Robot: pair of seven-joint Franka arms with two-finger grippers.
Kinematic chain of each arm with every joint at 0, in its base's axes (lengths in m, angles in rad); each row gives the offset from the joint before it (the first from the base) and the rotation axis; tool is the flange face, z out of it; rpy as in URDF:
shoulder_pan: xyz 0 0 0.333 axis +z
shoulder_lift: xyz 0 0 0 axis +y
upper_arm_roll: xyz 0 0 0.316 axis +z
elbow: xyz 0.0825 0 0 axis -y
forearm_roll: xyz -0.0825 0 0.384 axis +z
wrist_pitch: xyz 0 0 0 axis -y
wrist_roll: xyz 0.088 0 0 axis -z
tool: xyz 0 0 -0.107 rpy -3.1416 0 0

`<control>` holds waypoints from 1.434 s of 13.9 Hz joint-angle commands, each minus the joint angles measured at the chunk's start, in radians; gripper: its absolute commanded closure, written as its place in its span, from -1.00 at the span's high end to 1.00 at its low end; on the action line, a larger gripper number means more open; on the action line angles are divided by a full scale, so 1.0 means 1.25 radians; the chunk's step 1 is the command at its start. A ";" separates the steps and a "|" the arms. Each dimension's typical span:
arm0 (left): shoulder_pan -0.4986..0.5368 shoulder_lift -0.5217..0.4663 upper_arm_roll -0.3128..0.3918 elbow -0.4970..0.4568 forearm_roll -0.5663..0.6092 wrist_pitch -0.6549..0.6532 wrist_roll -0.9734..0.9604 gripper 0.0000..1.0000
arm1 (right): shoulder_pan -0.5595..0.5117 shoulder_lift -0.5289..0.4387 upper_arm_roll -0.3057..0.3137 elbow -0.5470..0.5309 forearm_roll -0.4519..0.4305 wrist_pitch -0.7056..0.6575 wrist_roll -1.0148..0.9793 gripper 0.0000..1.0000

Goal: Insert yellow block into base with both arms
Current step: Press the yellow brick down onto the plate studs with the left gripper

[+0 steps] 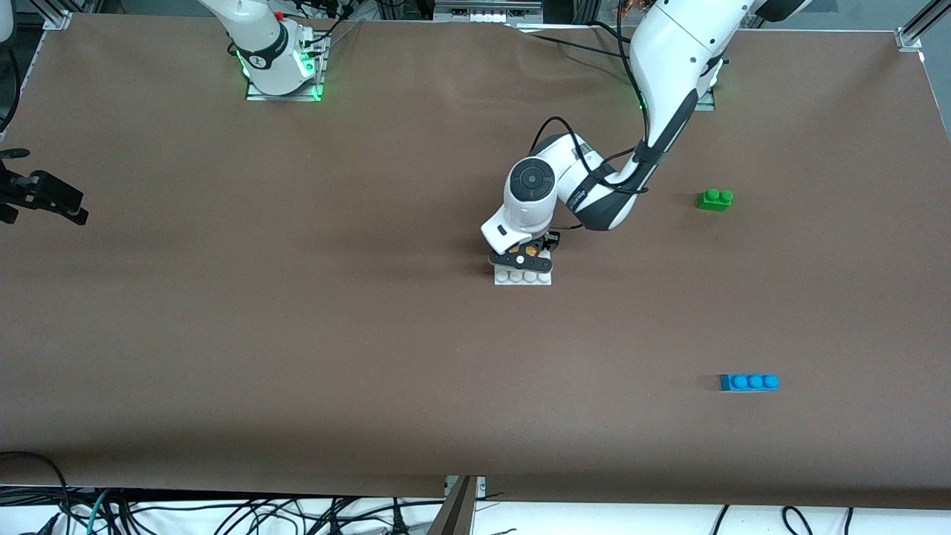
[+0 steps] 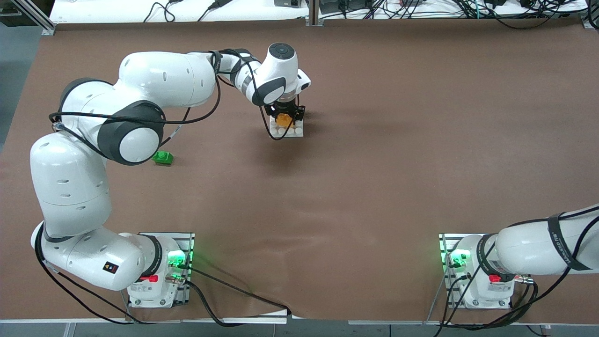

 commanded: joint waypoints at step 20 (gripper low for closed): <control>0.001 0.004 -0.006 0.010 0.018 -0.039 -0.005 -0.77 | -0.012 -0.004 0.010 -0.004 -0.003 -0.002 -0.006 1.00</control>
